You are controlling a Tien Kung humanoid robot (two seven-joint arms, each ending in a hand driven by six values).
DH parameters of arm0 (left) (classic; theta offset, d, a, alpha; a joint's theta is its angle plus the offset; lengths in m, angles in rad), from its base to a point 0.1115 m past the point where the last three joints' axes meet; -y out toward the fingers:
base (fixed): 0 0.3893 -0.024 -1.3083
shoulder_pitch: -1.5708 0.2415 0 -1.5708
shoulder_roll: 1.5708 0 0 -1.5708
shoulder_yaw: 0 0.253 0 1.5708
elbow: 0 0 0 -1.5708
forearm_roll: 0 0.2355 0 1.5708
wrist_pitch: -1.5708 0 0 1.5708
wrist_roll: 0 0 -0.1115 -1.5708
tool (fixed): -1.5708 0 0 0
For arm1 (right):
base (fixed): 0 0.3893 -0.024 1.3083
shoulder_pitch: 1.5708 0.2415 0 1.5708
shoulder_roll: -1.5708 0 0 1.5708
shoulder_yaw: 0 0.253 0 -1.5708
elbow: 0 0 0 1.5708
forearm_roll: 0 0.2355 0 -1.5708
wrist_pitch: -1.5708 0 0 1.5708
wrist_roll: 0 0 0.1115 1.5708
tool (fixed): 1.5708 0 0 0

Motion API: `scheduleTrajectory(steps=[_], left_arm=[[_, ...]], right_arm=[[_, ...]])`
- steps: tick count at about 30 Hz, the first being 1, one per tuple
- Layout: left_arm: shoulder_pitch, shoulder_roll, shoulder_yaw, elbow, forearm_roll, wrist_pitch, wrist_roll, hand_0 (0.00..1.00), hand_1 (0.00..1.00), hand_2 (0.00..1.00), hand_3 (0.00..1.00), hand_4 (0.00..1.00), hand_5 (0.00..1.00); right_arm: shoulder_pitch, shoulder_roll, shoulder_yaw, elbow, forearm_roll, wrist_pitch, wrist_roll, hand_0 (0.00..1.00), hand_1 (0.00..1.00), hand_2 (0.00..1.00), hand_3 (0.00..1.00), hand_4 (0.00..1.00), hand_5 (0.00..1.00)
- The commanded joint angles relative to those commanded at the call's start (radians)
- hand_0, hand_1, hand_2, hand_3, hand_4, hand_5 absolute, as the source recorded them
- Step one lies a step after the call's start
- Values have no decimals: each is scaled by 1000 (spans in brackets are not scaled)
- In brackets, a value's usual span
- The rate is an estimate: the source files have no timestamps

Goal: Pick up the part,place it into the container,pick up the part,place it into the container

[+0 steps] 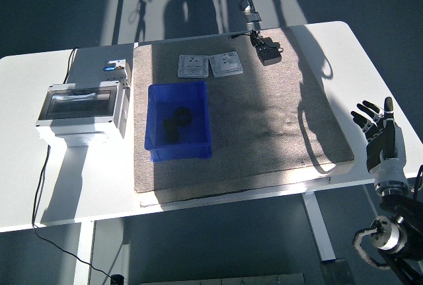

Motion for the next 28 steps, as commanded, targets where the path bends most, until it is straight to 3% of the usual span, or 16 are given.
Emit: scheduleTrajectory(steps=[4,14,28], left_arm=[[-4,-1,34,0,-41,1,-3,707,701,694,523,877,998],[-21,-4,56,0,-62,4,-12,706,701,680,530,877,998],[-33,3,42,0,-33,-13,4,706,701,683,532,877,998]], right_arm=[[7,4,22,6,-8,10,-5,807,662,667,603,998,870],[9,-5,74,24,-238,41,-181,828,685,682,627,998,877],[12,-8,85,-8,-221,1,-158,828,680,675,624,998,876]])
